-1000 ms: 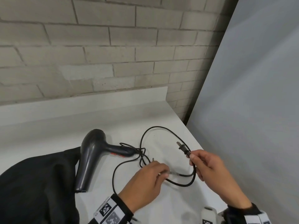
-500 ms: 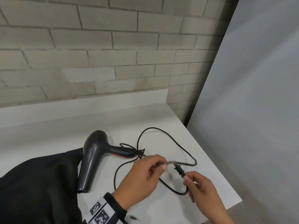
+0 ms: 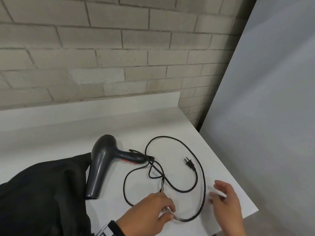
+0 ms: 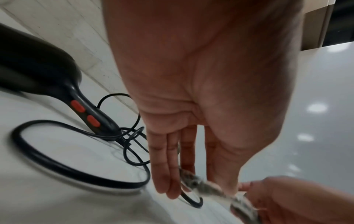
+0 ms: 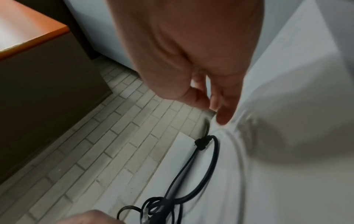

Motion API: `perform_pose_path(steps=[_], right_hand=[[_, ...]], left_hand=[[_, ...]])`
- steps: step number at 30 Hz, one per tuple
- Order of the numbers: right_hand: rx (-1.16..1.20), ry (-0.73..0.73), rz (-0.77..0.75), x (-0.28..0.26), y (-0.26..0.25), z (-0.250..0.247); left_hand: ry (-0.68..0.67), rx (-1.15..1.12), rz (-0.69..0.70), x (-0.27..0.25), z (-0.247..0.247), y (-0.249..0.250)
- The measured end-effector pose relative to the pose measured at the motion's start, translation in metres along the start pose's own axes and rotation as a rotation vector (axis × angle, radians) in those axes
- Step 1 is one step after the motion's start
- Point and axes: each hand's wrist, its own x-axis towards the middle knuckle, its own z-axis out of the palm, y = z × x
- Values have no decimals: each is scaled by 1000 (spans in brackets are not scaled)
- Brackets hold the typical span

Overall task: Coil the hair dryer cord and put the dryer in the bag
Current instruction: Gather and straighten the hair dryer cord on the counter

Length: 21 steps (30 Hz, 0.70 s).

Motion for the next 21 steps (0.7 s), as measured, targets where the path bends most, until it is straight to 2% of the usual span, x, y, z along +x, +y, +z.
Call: perform_pose_path(steps=[2,3,5,8,10,12,14,16,21], right_hand=[[-100,70,-134,-3,-13,-3],[-128,51,-216,-3,-20,-3],[-228,-80,-379,-1,-30,2],[-496,-355,-569,5,-33,21],[-666,-527,-622,8,-29,35],[-833,-612,-609,12,-22,46],[-961,-611,-637,14,-22,51],[-981,-570,-674,18,-24,49],[-724,-431,-723,29,-46,26]], left_hand=[[-27,25,-23,0,2,0],[-34,35,-26,0,2,0],[-51,46,-27,1,3,-1],[-62,49,-23,2,5,-2],[-55,46,2,4,5,-1],[-43,46,25,5,3,3],[-23,35,41,5,0,6],[-2,26,54,5,-2,7],[86,40,99,6,-5,9]])
